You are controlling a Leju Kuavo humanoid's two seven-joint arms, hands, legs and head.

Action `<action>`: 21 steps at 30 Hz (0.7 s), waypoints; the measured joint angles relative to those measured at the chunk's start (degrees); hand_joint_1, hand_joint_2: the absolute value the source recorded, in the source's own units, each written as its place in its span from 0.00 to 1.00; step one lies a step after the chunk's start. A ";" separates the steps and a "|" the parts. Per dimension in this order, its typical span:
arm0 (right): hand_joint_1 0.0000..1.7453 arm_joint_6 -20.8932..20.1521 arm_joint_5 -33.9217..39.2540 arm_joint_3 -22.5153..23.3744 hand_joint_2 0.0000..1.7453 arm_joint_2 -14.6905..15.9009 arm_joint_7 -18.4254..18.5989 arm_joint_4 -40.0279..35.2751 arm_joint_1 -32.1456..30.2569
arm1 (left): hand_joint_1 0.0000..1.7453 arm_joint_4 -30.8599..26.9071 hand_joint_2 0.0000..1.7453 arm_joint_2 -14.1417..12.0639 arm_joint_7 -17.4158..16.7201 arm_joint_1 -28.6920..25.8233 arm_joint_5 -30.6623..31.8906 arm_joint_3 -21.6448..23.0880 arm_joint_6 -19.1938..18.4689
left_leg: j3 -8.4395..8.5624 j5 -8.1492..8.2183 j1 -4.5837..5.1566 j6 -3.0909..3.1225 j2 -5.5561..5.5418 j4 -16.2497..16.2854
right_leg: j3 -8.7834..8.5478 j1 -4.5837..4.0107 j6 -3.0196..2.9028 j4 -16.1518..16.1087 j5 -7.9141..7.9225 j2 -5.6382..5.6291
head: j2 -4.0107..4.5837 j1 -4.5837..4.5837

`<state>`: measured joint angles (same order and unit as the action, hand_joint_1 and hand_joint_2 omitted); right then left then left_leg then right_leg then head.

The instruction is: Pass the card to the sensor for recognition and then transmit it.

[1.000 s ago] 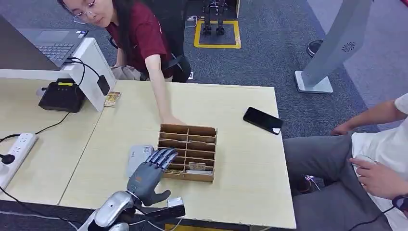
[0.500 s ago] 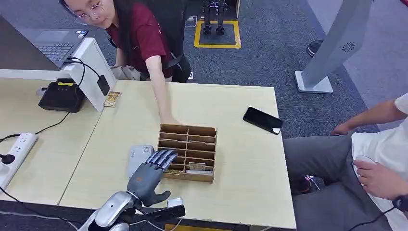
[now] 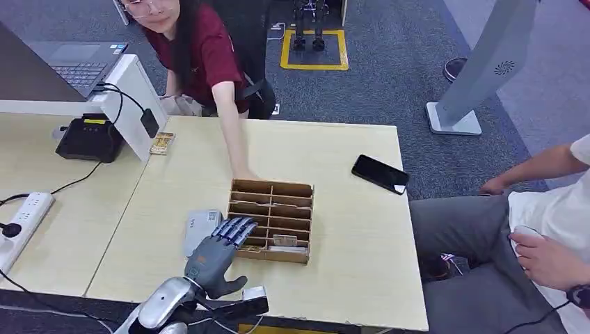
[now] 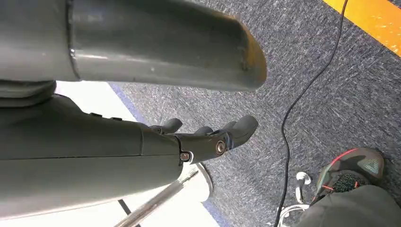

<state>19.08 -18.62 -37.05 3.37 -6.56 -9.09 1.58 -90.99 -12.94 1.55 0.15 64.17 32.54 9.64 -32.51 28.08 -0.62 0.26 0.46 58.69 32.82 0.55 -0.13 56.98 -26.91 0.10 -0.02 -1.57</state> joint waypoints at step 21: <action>0.00 -0.07 -0.17 0.00 0.00 0.02 0.35 -0.31 0.04 | 1.00 0.63 1.00 0.28 1.33 0.23 -1.75 0.00 0.92 | 0.00 0.00 0.00 0.00 0.00 0.00 | -0.01 0.00 0.00 0.00 0.00 0.00 | 0.00 0.00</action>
<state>19.02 -18.80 -37.05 3.39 -6.21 -9.40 1.62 -90.36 -12.66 2.88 0.38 62.42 32.54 10.56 -32.51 28.08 -0.62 0.26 0.46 58.69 32.81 0.55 -0.13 56.98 -26.92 0.10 -0.02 -1.57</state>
